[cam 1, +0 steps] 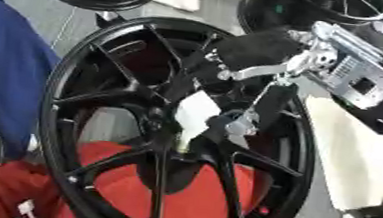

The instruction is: Pull the pin out of the wheel hub.

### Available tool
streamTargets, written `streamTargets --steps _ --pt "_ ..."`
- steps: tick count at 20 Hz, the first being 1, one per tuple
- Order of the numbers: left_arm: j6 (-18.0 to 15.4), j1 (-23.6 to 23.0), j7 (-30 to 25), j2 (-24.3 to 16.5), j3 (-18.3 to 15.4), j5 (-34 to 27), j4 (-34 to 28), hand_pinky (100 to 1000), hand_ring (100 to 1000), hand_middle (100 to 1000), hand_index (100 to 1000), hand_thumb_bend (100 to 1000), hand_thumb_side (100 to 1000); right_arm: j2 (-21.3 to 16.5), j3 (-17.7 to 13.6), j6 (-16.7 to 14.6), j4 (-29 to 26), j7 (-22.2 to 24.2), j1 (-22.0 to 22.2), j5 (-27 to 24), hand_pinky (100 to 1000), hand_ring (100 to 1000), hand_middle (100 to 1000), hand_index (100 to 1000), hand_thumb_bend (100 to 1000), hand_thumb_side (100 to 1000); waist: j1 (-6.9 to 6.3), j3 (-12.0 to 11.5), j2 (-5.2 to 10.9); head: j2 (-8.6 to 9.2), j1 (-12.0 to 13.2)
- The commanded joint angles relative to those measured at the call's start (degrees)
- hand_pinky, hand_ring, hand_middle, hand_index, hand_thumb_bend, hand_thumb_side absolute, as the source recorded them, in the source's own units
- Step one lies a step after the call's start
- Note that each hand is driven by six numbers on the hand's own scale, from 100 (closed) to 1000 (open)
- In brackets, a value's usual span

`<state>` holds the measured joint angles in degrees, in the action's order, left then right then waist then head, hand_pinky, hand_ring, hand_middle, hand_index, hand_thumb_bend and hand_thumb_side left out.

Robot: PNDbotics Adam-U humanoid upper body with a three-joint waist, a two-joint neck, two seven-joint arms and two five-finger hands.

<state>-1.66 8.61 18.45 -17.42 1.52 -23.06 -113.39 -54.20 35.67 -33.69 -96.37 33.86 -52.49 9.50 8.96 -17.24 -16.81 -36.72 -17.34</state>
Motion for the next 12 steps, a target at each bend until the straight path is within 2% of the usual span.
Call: streamTargets --steps 1,4,9,12 --pt "0.1 0.6 -0.2 -0.1 -0.2 -0.1 -1.2 693 762 611 749 152 699 -1.2 -0.6 -18.3 0.2 18.1 -0.5 1.0 877 873 818 967 170 460 -0.38 0.0 0.62 -0.35 -0.3" --pt "0.1 0.6 -0.2 -0.1 -0.2 -0.2 -1.2 693 761 610 749 152 693 -1.3 -0.5 -18.3 0.2 18.1 -0.2 1.7 877 874 818 968 190 424 -0.32 0.0 0.52 -0.40 -0.3" --pt "0.4 0.5 -0.2 -0.1 -0.2 -0.2 -1.2 692 761 610 749 154 702 -1.1 -0.5 -18.3 0.1 18.1 -0.1 1.5 872 867 795 920 167 450 -0.31 -0.2 0.39 -0.48 -0.1" --pt "0.5 0.5 -0.2 0.0 -0.2 -0.1 -1.2 693 762 611 749 155 701 -1.0 -0.5 -18.3 0.1 18.1 -0.3 0.3 868 861 770 896 117 498 -0.32 -0.1 0.41 -0.50 0.0"
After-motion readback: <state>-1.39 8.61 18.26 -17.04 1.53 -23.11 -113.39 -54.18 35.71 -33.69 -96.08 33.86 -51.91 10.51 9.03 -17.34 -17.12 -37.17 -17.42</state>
